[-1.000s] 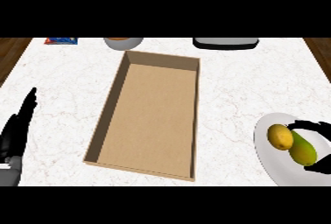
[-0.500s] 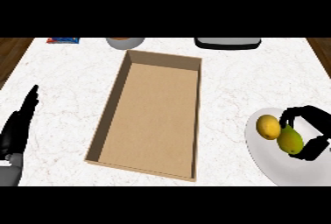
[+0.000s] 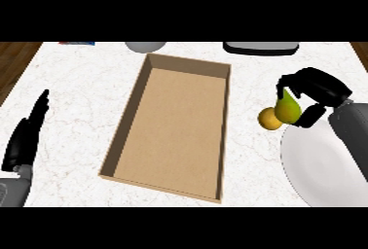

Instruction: Pick the pear from the plate and place it in the cardboard box

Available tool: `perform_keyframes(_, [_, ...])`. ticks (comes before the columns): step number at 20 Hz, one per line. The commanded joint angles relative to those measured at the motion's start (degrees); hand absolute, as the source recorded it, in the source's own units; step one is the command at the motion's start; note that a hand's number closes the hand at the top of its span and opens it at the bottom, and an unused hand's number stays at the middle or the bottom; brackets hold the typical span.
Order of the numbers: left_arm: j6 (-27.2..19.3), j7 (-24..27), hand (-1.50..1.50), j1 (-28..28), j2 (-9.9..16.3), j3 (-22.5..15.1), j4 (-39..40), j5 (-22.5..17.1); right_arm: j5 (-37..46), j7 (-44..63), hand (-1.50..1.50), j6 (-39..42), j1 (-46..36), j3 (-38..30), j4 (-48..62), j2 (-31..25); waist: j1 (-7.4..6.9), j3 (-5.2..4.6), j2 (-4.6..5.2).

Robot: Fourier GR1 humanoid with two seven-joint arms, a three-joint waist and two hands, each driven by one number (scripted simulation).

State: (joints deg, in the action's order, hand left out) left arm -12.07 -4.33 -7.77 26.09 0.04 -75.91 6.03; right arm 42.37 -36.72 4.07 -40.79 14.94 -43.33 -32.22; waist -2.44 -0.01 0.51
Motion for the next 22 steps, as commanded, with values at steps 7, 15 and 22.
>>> perform_keyframes(7, [0.8,2.0,0.00,1.7,0.2,2.5,2.5,-0.2,-5.8,-11.2,1.50,-4.6,-7.7,-7.6,-2.8,2.8,1.90,0.02,-0.49])
perform_keyframes(15, [2.2,5.0,0.00,2.4,0.4,4.7,4.9,-0.1,-9.5,-5.4,1.50,7.2,-11.4,-7.5,-9.6,8.8,2.38,-0.03,-0.65])
perform_keyframes(22, [0.3,1.7,0.00,3.2,-1.7,3.3,0.7,2.0,-13.1,10.2,1.50,12.9,-16.2,-7.7,-13.1,19.5,1.96,-0.01,-0.58])
